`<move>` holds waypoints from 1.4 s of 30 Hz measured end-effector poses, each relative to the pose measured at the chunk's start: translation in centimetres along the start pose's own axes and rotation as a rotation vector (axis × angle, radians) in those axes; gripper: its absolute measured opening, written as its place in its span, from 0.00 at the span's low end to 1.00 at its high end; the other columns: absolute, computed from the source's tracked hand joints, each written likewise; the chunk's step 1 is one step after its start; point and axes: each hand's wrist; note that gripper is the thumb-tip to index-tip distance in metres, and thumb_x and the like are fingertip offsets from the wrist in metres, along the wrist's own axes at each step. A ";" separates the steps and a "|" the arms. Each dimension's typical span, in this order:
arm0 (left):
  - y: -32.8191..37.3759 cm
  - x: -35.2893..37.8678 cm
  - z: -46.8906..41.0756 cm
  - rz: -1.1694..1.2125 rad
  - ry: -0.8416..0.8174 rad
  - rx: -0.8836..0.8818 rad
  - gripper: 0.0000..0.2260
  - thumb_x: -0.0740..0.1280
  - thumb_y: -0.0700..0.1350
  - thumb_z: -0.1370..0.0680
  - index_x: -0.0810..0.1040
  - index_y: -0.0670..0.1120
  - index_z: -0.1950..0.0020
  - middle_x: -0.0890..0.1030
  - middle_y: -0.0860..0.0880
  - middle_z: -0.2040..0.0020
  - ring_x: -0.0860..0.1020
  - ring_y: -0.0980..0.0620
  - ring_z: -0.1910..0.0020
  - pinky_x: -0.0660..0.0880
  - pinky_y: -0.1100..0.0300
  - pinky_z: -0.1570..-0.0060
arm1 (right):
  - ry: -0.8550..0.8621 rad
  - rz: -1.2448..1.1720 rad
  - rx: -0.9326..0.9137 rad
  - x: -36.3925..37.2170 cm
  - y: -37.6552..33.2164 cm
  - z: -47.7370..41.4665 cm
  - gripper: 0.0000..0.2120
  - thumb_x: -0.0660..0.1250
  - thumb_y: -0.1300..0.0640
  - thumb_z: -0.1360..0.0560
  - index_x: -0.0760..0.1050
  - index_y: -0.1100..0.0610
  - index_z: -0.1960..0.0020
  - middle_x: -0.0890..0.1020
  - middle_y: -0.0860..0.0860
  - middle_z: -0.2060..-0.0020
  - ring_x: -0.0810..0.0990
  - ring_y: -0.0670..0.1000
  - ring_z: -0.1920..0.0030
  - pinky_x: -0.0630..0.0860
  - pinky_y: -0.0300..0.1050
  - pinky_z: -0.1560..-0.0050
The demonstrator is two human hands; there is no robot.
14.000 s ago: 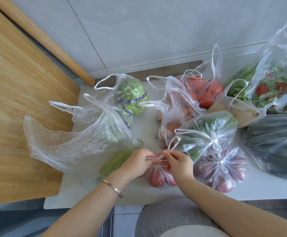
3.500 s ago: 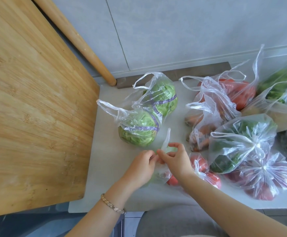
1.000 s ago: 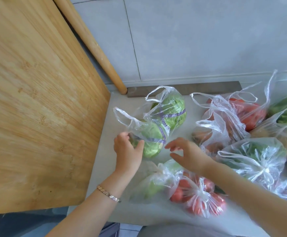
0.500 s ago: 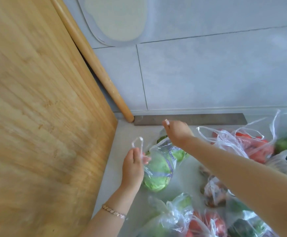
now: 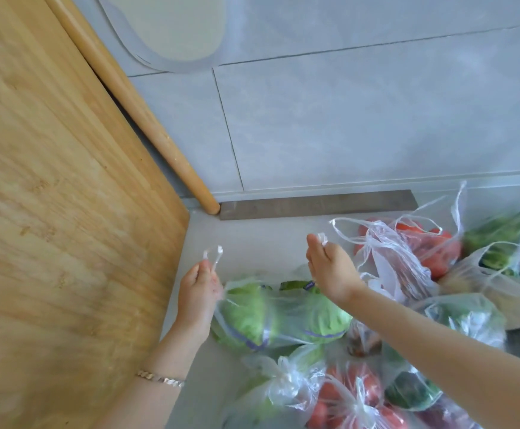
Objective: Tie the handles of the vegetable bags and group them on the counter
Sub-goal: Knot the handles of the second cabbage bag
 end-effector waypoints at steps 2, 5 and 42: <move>-0.3 0.0 0.4 0.022 -0.070 -0.048 0.19 0.52 0.41 0.18 0.60 0.44 0.70 0.62 0.55 0.80 0.59 0.59 0.82 0.58 0.69 0.81 | 0.013 -0.069 0.074 -0.4 0.2 0.1 0.24 0.50 0.50 0.20 0.52 0.51 0.74 0.55 0.44 0.81 0.52 0.47 0.77 0.51 0.40 0.74; -0.3 0.1 0.7 0.049 -0.175 -0.107 0.18 0.52 0.42 0.18 0.65 0.43 0.68 0.60 0.56 0.79 0.57 0.61 0.83 0.57 0.69 0.82 | -0.002 -0.102 0.155 -1.0 0.2 0.1 0.21 0.52 0.51 0.21 0.57 0.53 0.72 0.60 0.47 0.78 0.57 0.49 0.76 0.57 0.45 0.71; 1.7 1.7 1.4 0.323 -0.323 -0.244 0.10 0.57 0.36 0.21 0.76 0.38 0.58 0.79 0.47 0.54 0.64 0.58 0.71 0.62 0.69 0.75 | 0.016 -0.068 -0.256 -0.9 -2.1 1.4 0.16 0.48 0.64 0.20 0.72 0.51 0.53 0.69 0.48 0.61 0.71 0.38 0.65 0.68 0.27 0.59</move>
Point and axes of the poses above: each hand's wrist, its own z-axis away from the middle knuckle, its own x-axis out of the palm, y = z × x
